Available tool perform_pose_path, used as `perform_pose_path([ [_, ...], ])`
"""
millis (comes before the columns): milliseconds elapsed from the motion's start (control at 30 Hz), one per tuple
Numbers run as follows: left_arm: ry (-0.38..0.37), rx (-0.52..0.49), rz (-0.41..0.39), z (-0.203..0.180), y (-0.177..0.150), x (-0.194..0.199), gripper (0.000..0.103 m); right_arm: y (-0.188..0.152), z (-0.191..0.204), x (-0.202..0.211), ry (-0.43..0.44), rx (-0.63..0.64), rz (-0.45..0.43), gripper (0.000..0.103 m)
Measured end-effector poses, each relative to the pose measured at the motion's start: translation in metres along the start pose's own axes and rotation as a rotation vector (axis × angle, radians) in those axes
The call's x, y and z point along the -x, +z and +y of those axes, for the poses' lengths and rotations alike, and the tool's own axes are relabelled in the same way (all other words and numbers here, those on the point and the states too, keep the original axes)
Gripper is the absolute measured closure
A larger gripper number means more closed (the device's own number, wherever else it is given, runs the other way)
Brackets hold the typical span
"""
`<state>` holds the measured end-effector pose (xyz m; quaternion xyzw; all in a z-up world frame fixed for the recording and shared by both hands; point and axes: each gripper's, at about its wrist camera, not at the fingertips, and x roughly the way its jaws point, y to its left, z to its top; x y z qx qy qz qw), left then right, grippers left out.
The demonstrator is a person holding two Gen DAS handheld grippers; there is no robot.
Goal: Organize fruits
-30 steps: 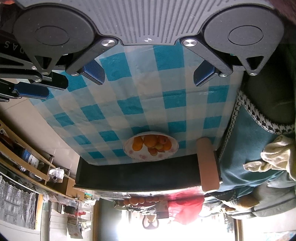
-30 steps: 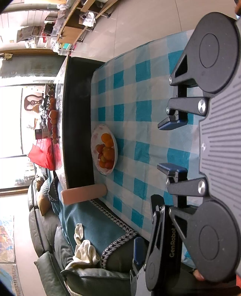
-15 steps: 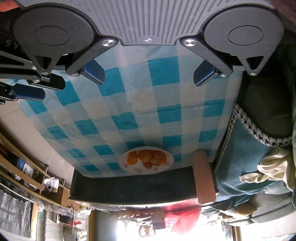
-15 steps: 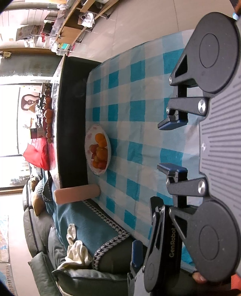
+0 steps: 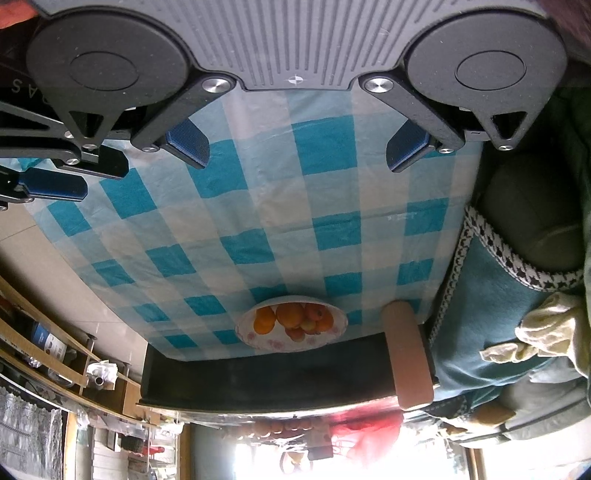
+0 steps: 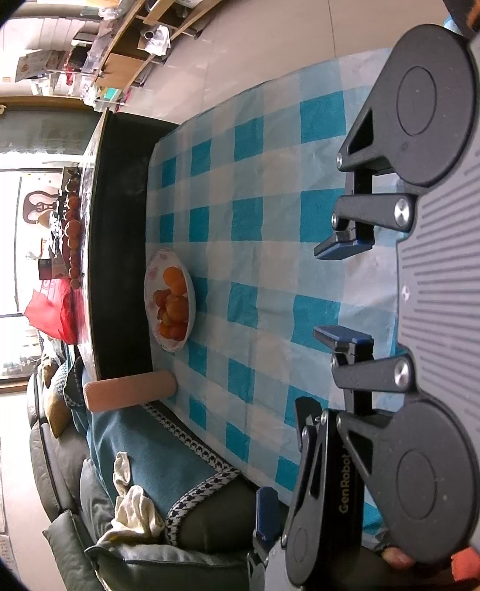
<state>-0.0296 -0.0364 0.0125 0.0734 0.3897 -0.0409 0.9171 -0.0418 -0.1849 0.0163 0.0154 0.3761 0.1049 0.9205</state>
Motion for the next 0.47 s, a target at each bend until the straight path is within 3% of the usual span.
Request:
perform_pose_path([
  [467,0.029,-0.023,-0.022,-0.0022,0.0008,0.0018,0.0,0.0012,-0.0032,-0.0021,-0.024,-0.015,0.006,0.041],
])
